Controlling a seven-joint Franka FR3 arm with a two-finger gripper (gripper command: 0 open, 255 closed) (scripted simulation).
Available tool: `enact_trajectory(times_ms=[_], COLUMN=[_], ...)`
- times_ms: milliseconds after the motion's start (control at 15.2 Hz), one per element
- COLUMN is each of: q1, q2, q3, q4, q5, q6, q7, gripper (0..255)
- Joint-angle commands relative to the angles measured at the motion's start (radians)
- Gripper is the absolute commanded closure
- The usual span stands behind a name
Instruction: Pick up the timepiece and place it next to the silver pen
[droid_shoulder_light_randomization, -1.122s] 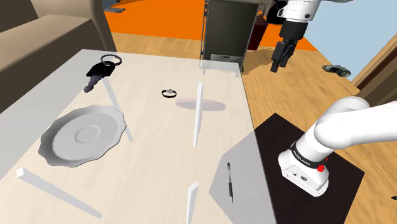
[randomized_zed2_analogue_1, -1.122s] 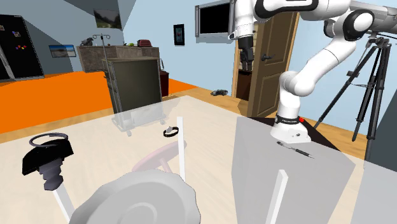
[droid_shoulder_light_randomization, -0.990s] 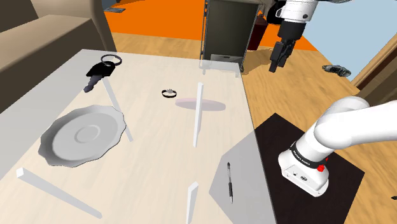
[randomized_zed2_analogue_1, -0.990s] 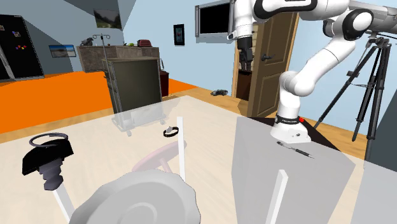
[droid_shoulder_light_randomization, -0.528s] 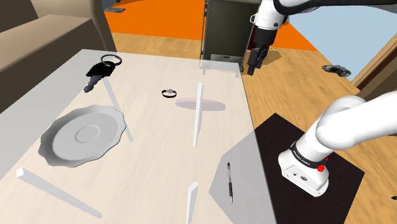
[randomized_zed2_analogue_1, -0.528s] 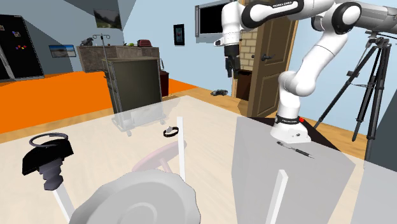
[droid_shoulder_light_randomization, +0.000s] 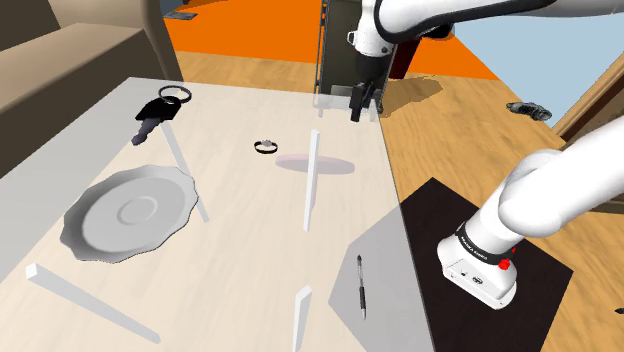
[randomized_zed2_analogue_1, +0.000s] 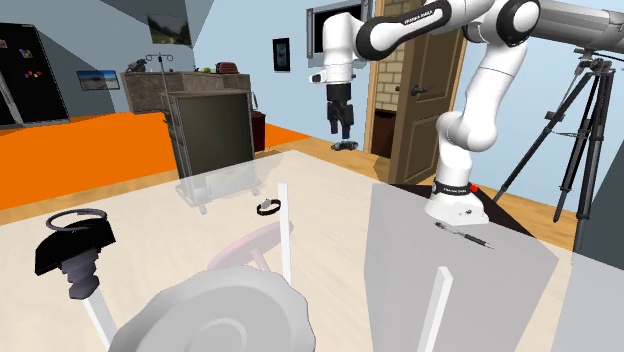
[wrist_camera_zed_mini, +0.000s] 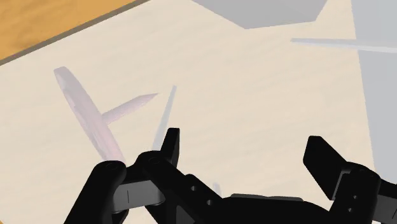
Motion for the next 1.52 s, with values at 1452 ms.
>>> enact_trajectory(times_ms=[1452], q1=[0.176], q2=[0.766], q3=[0.119], q4=[0.654], q5=[-0.288], q6=[0.206], q7=[-0.032], gripper=[0])
